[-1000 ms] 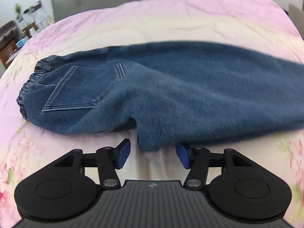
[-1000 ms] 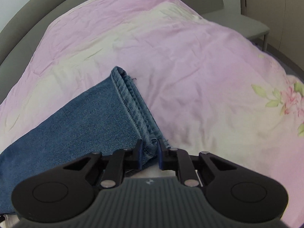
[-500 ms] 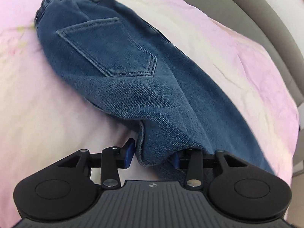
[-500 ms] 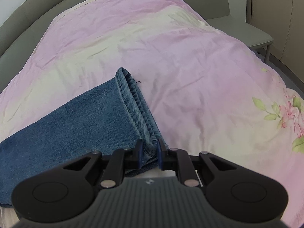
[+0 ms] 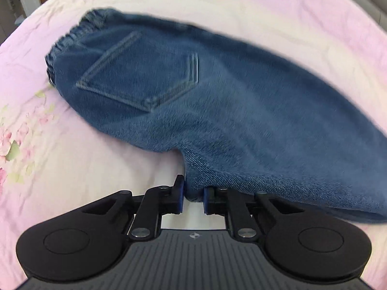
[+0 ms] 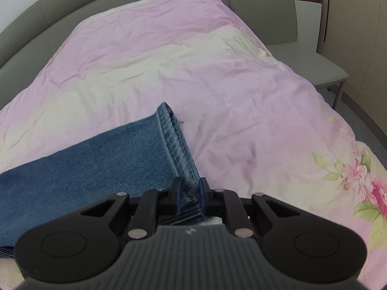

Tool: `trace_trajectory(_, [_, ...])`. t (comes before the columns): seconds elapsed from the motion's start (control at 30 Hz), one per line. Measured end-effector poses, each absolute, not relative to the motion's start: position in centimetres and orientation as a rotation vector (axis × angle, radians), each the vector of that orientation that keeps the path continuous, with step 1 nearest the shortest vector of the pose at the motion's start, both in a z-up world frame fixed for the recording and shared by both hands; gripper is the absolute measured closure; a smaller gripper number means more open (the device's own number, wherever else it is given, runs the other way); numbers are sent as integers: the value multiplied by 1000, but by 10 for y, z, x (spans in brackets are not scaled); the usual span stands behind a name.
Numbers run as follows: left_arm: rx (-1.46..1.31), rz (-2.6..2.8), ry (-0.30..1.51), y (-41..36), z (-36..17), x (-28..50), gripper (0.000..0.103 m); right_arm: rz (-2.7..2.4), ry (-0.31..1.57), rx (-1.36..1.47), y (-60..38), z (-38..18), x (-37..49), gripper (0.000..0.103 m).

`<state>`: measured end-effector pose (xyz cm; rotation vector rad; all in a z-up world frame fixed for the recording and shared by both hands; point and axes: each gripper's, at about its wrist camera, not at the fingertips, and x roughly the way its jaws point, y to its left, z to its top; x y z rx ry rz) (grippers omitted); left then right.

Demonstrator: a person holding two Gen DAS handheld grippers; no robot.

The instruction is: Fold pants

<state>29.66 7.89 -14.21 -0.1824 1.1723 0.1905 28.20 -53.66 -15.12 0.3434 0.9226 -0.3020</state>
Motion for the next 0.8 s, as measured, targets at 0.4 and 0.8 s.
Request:
trace_trajectory(0.4, [14, 215, 1299, 101, -161, 285, 103, -316, 998, 304, -539, -182, 282, 83])
trace_trajectory(0.8, [-465, 254, 973, 215, -95, 272, 45, -328, 905, 616, -547, -175, 236, 67])
